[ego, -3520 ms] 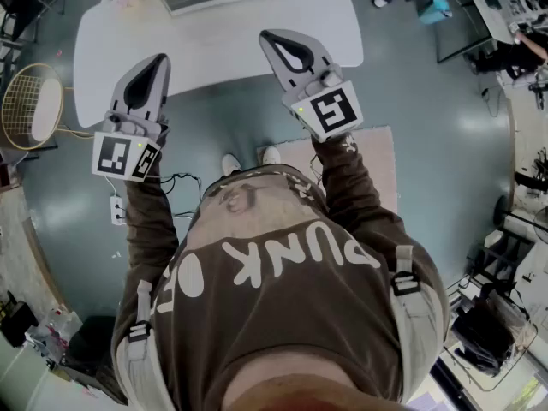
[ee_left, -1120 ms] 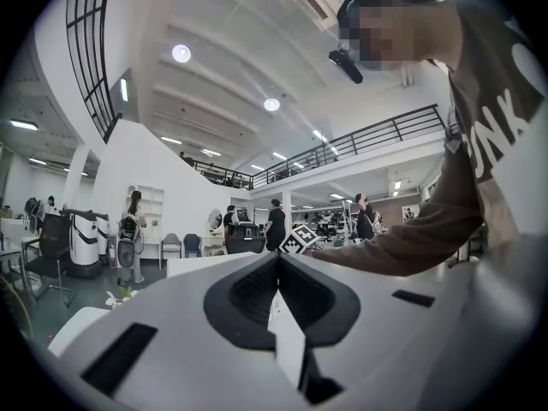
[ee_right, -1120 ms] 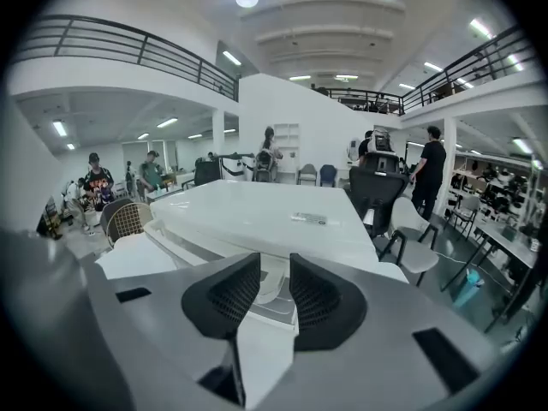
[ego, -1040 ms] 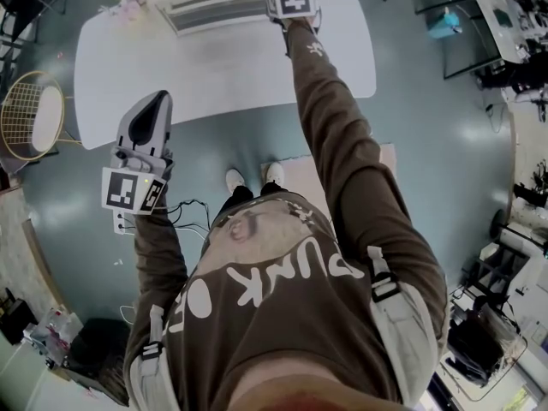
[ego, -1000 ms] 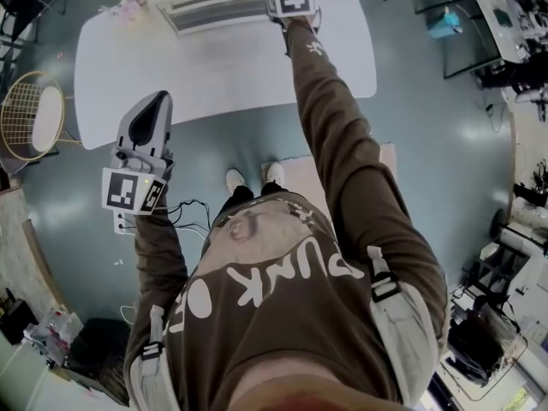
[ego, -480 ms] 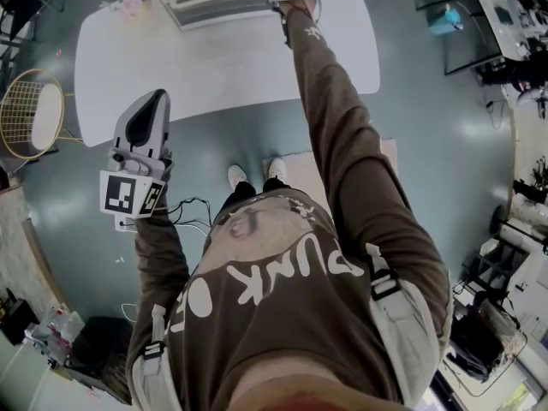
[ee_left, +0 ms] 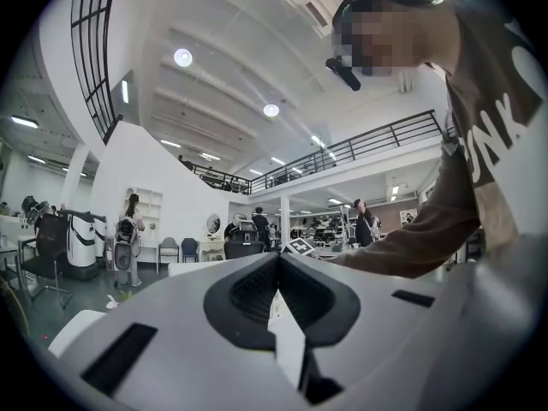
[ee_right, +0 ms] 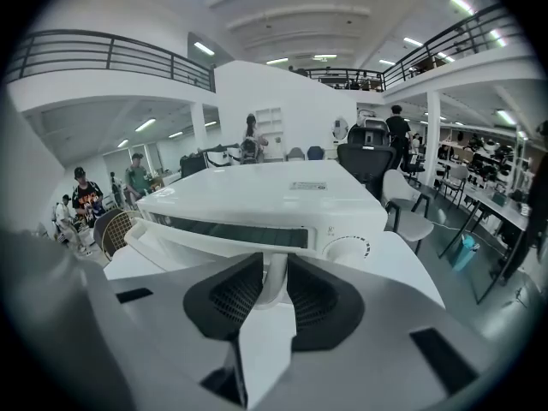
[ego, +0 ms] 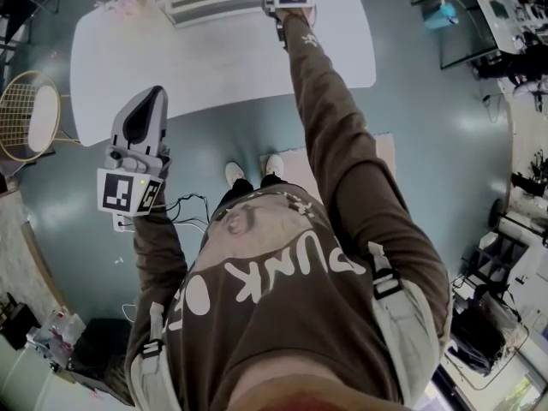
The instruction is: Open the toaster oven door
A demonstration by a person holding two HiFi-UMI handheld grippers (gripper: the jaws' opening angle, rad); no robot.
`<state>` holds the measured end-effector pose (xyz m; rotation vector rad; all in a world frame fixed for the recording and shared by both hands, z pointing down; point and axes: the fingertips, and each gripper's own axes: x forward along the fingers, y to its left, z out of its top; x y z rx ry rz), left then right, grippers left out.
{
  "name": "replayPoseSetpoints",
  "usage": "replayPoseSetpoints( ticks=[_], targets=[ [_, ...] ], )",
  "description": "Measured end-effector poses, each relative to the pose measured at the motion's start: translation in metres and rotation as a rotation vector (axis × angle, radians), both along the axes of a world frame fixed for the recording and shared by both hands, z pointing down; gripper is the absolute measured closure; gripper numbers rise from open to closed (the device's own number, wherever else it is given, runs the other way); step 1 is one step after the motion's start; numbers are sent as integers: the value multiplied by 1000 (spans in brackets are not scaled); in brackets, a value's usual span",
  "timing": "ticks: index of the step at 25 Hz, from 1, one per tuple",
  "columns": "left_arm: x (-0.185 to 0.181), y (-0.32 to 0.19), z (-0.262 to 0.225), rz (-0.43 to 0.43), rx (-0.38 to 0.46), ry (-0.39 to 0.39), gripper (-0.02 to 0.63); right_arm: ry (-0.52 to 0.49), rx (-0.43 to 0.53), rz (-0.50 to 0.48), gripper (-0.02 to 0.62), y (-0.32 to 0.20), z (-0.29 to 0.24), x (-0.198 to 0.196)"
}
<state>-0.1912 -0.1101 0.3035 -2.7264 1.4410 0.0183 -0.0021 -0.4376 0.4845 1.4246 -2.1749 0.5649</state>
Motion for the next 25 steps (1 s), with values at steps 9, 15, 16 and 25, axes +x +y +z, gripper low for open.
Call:
replayPoseSetpoints(
  ticks=[9,15,16,25],
  targets=[
    [5,3,-1,7,3,-2,603,-10,53,-8,494,46,15,8],
    [9,6,-1,16,-4,-6,603,7,110,-3,489,70,34,13],
    [11,7,-1,17,-6,-6,603,12,116,1,488,74,38,15],
    [12,12,4,14,-25,-10,603,72,184,51,489,104,65,23]
  ],
)
